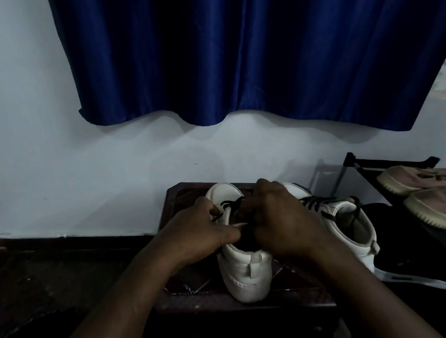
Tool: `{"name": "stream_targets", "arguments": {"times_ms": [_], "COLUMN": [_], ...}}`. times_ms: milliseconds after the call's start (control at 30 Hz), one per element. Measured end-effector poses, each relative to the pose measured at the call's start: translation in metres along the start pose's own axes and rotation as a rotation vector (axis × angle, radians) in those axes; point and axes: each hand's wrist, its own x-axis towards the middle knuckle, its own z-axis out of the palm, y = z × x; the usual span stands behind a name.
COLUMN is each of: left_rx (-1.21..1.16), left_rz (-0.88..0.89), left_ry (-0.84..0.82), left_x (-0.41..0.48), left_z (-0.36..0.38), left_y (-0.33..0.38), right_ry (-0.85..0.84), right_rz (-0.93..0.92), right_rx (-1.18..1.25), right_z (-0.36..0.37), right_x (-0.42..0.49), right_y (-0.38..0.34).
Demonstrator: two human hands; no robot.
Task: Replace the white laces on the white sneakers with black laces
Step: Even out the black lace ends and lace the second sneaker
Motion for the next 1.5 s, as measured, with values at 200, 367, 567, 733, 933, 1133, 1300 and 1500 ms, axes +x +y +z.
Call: {"name": "stream_targets", "arguments": {"times_ms": [200, 367, 567, 733, 933, 1133, 1300, 1500], "left_rx": [0.036, 0.118, 0.146, 0.133, 0.197, 0.358, 0.478, 0.368], "left_rz": [0.009, 0.071, 0.081, 0.073, 0.114, 0.161, 0.185, 0.127], "left_ry": [-0.007, 0.037, 0.014, 0.027, 0.031, 0.089, 0.110, 0.115], "left_x": [0.004, 0.003, 0.000, -0.006, -0.013, -0.018, -0.021, -0.018], "left_z": [-0.006, -0.007, -0.018, -0.028, -0.027, -0.021, -0.019, -0.020], "left_y": [-0.001, 0.003, -0.001, -0.005, -0.003, -0.003, 0.002, -0.002], "right_ry": [0.344, 0.448, 0.446, 0.350, 0.215, 0.318, 0.430, 0.306], "right_rz": [-0.130, -0.114, -0.032, 0.104, 0.183, -0.094, -0.303, -0.047], "right_rx": [0.161, 0.350, 0.556, 0.886, 1.047, 0.546, 0.192, 0.562], "right_z": [0.008, 0.025, 0.033, 0.026, 0.025, 0.016, 0.017, 0.012], "right_x": [-0.002, 0.004, 0.006, 0.011, 0.018, 0.019, 0.023, 0.019], "right_y": [0.010, 0.011, -0.006, -0.024, -0.020, -0.016, -0.010, -0.008]}}
